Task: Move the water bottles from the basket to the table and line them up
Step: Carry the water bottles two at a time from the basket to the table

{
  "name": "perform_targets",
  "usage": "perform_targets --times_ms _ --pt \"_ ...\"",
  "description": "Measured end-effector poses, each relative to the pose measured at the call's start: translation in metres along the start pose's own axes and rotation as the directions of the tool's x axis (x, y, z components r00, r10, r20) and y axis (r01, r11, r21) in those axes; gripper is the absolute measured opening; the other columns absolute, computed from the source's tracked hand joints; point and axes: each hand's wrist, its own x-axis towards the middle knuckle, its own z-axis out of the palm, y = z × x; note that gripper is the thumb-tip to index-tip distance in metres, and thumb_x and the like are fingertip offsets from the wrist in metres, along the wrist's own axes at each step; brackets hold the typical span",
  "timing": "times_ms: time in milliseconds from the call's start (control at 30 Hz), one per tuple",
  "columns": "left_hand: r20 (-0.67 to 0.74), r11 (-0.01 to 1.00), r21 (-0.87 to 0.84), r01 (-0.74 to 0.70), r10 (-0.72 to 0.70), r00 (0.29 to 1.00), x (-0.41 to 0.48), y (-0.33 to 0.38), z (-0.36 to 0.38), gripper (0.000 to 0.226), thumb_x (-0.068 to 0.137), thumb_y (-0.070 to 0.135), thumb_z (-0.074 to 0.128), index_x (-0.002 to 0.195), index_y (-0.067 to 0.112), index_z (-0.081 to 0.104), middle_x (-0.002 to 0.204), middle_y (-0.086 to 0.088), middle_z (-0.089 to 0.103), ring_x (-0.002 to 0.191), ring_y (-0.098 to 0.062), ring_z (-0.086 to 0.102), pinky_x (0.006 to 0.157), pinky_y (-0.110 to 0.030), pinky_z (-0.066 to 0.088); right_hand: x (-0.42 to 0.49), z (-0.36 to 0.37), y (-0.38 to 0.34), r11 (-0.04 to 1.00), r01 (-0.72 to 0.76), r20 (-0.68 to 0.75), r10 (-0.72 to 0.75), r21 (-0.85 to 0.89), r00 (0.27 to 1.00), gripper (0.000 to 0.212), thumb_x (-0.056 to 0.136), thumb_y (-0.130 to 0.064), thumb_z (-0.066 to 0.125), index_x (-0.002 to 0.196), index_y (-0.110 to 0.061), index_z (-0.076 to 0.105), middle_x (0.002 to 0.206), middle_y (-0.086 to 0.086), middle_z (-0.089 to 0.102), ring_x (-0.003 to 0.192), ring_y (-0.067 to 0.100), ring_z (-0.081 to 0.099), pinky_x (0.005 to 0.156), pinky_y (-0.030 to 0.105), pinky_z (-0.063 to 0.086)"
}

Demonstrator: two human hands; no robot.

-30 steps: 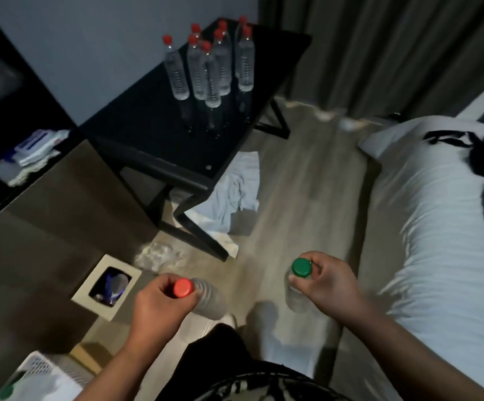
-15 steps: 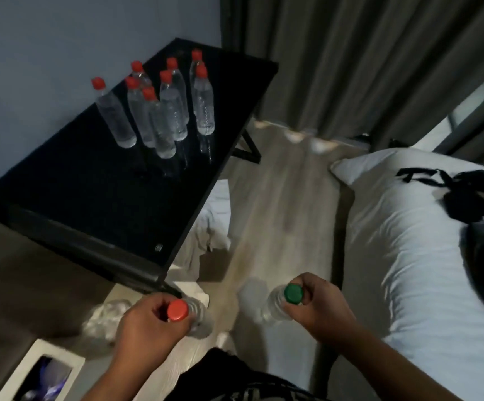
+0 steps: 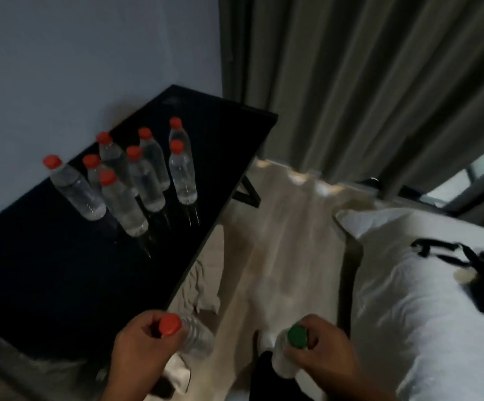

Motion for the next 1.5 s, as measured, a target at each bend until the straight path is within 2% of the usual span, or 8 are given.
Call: perform_targets --times_ms 200,400,467,600,867,1133,1267,1500 --pt "-0.183 0.998 -0.045 0.049 -0.056 0.981 0.051 0.049 0.034 0.024 0.060 0.007 0.088 0.067 0.023 0.072 0.065 0.011 0.072 0.064 -0.016 0.067 0.050 -0.006 0.046 0.109 -0.035 -0.025 0.968 0.251 0.220 -0.241 -0.019 0.945 0.012 0.062 -0.038 0.076 0.067 -0.038 0.064 0.066 -0.035 0.059 0.062 -0.009 0.057 0.057 0.007 0.038" --pt "-0.441 0.972 -0.229 0.049 -0.149 0.885 0.078 0.089 0.035 0.019 0.064 0.019 0.085 0.073 0.028 0.072 0.071 0.005 0.073 0.072 -0.020 0.070 0.068 -0.036 0.057 0.192 -0.057 -0.092 0.888 0.451 0.373 -0.449 0.087 0.812 0.011 0.073 -0.012 0.078 0.083 -0.016 0.073 0.067 -0.024 0.065 0.060 -0.004 0.057 0.058 0.014 0.043" --pt "-0.499 0.958 -0.286 0.015 -0.162 0.851 0.083 0.102 0.026 0.017 0.067 0.013 0.084 0.076 0.021 0.071 0.074 -0.003 0.072 0.075 -0.021 0.069 0.068 -0.034 0.055 0.215 -0.056 -0.119 0.878 0.461 0.372 -0.473 0.126 0.799 0.014 0.072 -0.011 0.079 0.085 -0.014 0.074 0.073 -0.005 0.071 0.062 0.001 0.058 0.063 0.026 0.050" --pt "-0.608 0.966 -0.258 -0.012 -0.153 0.779 0.097 0.114 0.004 0.020 0.069 0.012 0.083 0.083 0.018 0.070 0.079 -0.002 0.070 0.073 -0.018 0.066 0.065 -0.029 0.051 0.248 -0.036 -0.180 0.816 0.549 0.389 -0.572 0.180 0.722 0.018 0.072 -0.012 0.078 0.072 -0.027 0.068 0.058 -0.021 0.063 0.054 -0.005 0.054 0.053 0.010 0.039" --pt "-0.685 0.968 -0.232 0.096 -0.232 0.691 0.140 0.088 -0.022 0.019 0.067 0.016 0.083 0.074 0.022 0.066 0.071 0.002 0.068 0.065 -0.011 0.064 0.054 -0.019 0.048 0.295 0.025 -0.264 0.748 0.642 0.474 -0.632 0.166 0.614 0.011 0.070 -0.017 0.077 0.070 -0.024 0.068 0.062 -0.011 0.064 0.059 -0.003 0.056 0.057 0.013 0.044" --pt "-0.664 0.995 -0.040 0.092 -0.096 0.742 0.175 0.053 -0.033 0.031 0.061 0.023 0.087 0.075 0.034 0.061 0.081 0.010 0.059 0.079 -0.007 0.059 0.063 -0.013 0.043 0.332 0.067 -0.280 0.705 0.706 0.492 -0.641 0.074 0.589 0.034 0.067 -0.023 0.082 0.099 -0.027 0.071 0.096 -0.007 0.059 0.087 0.002 0.060 0.080 0.009 0.045" --pt "-0.550 0.997 -0.004 0.073 -0.063 0.833 0.174 0.038 -0.032 0.048 0.058 0.041 0.078 0.097 0.052 0.053 0.103 0.022 0.055 0.097 0.002 0.057 0.077 -0.008 0.043 0.333 0.074 -0.288 0.705 0.708 0.634 -0.567 0.044 0.525 0.051 0.069 -0.021 0.081 0.115 -0.031 0.058 0.113 -0.011 0.052 0.104 0.004 0.054 0.094 0.020 0.044" --pt "-0.550 0.990 -0.107 0.090 -0.134 0.824 0.179 0.024 -0.022 0.083 0.055 0.020 0.088 0.109 0.066 0.047 0.116 0.016 0.060 0.108 0.018 0.051 0.087 0.003 0.036 0.339 0.089 -0.289 0.761 0.631 0.651 -0.557 0.151 0.516 0.063 0.068 -0.002 0.081 0.095 -0.050 0.050 0.095 -0.025 0.061 0.086 -0.024 0.055 0.075 0.000 0.041"
